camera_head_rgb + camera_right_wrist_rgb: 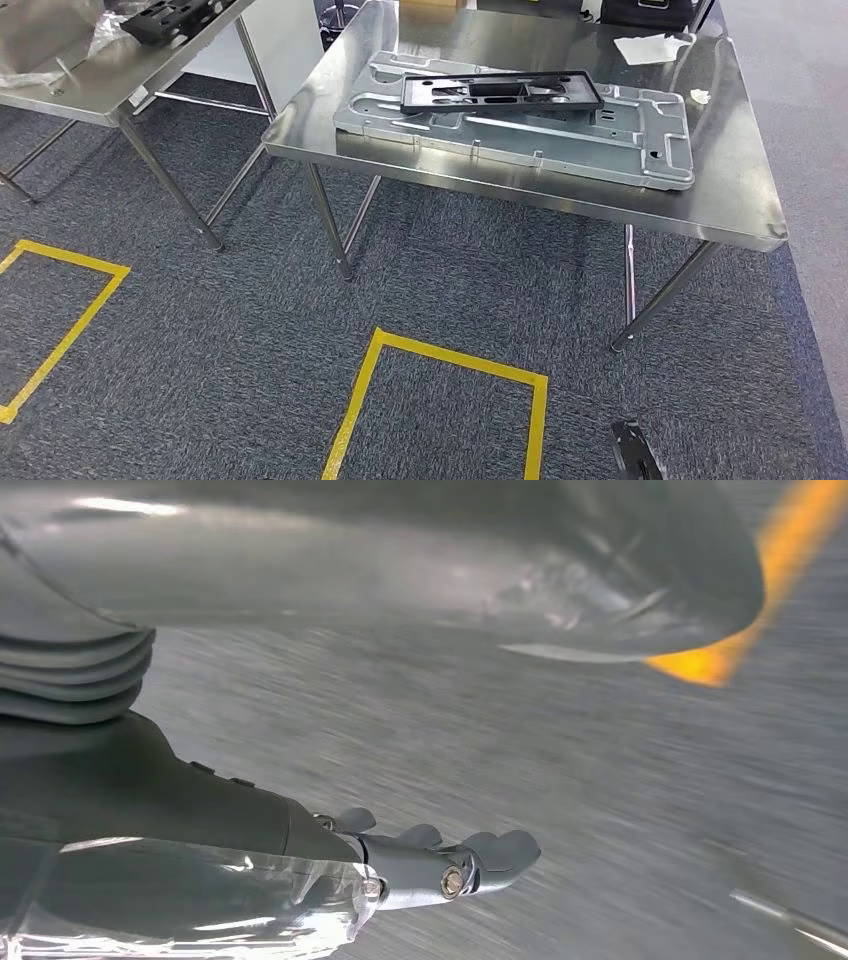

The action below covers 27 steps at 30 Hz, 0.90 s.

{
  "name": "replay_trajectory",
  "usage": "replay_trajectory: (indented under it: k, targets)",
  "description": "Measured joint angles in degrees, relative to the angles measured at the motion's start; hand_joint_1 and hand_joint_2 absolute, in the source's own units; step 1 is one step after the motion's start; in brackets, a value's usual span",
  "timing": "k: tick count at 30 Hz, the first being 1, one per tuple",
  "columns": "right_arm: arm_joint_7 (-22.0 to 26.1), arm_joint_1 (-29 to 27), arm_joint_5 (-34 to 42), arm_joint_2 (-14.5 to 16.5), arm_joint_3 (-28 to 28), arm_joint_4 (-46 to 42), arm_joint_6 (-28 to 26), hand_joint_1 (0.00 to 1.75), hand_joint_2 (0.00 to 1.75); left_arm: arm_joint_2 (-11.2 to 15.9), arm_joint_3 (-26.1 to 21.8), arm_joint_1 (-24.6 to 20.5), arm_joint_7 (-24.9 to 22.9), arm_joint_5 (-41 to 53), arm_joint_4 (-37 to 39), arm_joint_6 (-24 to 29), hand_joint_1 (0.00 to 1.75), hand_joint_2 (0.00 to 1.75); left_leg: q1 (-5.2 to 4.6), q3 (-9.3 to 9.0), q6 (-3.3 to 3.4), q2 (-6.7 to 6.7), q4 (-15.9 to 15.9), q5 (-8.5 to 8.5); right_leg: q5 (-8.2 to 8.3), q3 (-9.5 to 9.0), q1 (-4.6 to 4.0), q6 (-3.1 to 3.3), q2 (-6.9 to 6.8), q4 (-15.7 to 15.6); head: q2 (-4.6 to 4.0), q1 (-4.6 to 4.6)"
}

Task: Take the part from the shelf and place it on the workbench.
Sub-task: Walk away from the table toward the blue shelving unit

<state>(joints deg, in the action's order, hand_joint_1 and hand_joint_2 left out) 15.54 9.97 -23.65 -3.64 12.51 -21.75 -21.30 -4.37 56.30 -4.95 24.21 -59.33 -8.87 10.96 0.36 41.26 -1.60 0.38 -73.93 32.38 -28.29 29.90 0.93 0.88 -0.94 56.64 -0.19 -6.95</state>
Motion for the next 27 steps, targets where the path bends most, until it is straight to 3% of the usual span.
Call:
replay_trajectory:
  k: [1,2,4,6,10,14,18,20,23,25,27]
  targets:
    - [-0.5,-1.0,0.0,0.1,0.7,1.3,-0.1,0.0,0.0,0.0,0.1,0.0,0.0,0.0,0.0,0.1,0.0,0.0,0.02,-1.23,0.06,0.0,0.8,-0.76,0.12,0.27,-0.05,-0.04,-0.01,0.1,0.01,0.0]
    - [-1.0,-1.8,0.0,0.2,1.3,2.5,-0.1,0.0,0.0,0.0,0.2,0.0,0.0,0.0,0.0,0.1,0.0,0.0,0.02,-3.47,0.25,-0.02,3.6,-2.17,0.19,0.43,-0.1,-0.09,0.0,0.2,0.01,0.0]
    - [-1.2,-3.4,0.1,0.5,2.3,4.3,0.5,0.0,0.0,0.1,0.3,0.0,0.0,0.0,0.0,0.3,0.0,0.0,-0.15,-8.78,1.02,-0.11,11.7,-4.19,0.28,0.58,-0.23,-0.29,0.1,0.4,0.01,0.0]
    - [-1.0,-4.5,0.2,0.8,3.1,5.7,1.4,0.0,0.0,0.3,0.3,0.0,0.1,-0.1,0.0,0.4,0.0,0.0,-0.43,-11.33,1.69,-0.18,16.2,-4.37,0.47,0.74,-0.33,-0.78,0.23,0.5,0.0,0.0]
    - [-0.6,-6.3,0.4,1.3,4.2,7.6,1.6,0.0,0.0,0.3,0.3,0.3,0.3,-0.2,0.0,0.4,0.0,0.0,-0.5,-11.39,1.97,-0.19,17.0,-4.39,0.47,0.93,-0.46,-0.91,0.28,0.6,0.01,0.02]
    - [0.2,-7.1,0.8,1.6,5.4,8.6,0.8,0.0,0.0,0.4,0.6,0.5,0.3,0.0,0.0,0.4,0.0,0.0,-0.8,-11.11,2.45,-0.15,16.8,-4.56,0.89,1.04,-0.16,-1.61,0.36,0.5,0.02,0.02]
    - [1.2,-7.2,0.0,1.6,5.9,9.1,-0.5,0.0,1.75,0.4,0.9,0.5,0.3,0.0,0.0,0.4,0.0,0.0,-0.87,-10.99,2.75,-0.09,16.7,-4.67,1.13,1.08,-0.1,-1.97,0.42,0.3,0.02,0.02]
    - [1.7,-7.2,-0.1,1.7,6.0,9.2,-0.6,0.0,1.75,0.4,1.0,0.5,0.3,0.0,0.0,0.4,0.0,0.0,-0.96,-10.94,2.87,-0.09,16.6,-4.67,1.29,1.07,-0.02,-2.15,0.42,0.2,0.02,0.02]
    - [3.1,-7.1,-0.4,1.9,6.1,9.3,-0.3,0.0,1.75,0.4,1.0,0.5,0.5,-0.1,0.0,0.6,0.0,0.0,-0.9,-11.32,3.87,0.14,17.6,-5.35,1.72,0.81,0.12,-2.98,0.56,-0.5,0.01,0.01]
    - [3.8,-6.9,-1.4,2.0,6.2,9.3,-0.6,0.0,0.87,0.4,1.0,0.5,0.5,-0.3,0.0,0.8,0.0,0.0,-0.43,-12.0,4.51,0.6,19.5,-6.47,-0.07,1.85,-0.03,-3.07,0.82,1.7,0.01,0.02]
    - [4.0,-6.6,-2.4,2.1,6.2,9.3,-0.8,0.0,0.0,0.4,1.0,0.6,0.6,-0.5,0.0,1.0,0.0,0.0,-0.3,-11.96,4.61,0.91,20.2,-6.97,-3.9,5.16,0.12,-3.0,0.93,8.5,0.01,0.02]
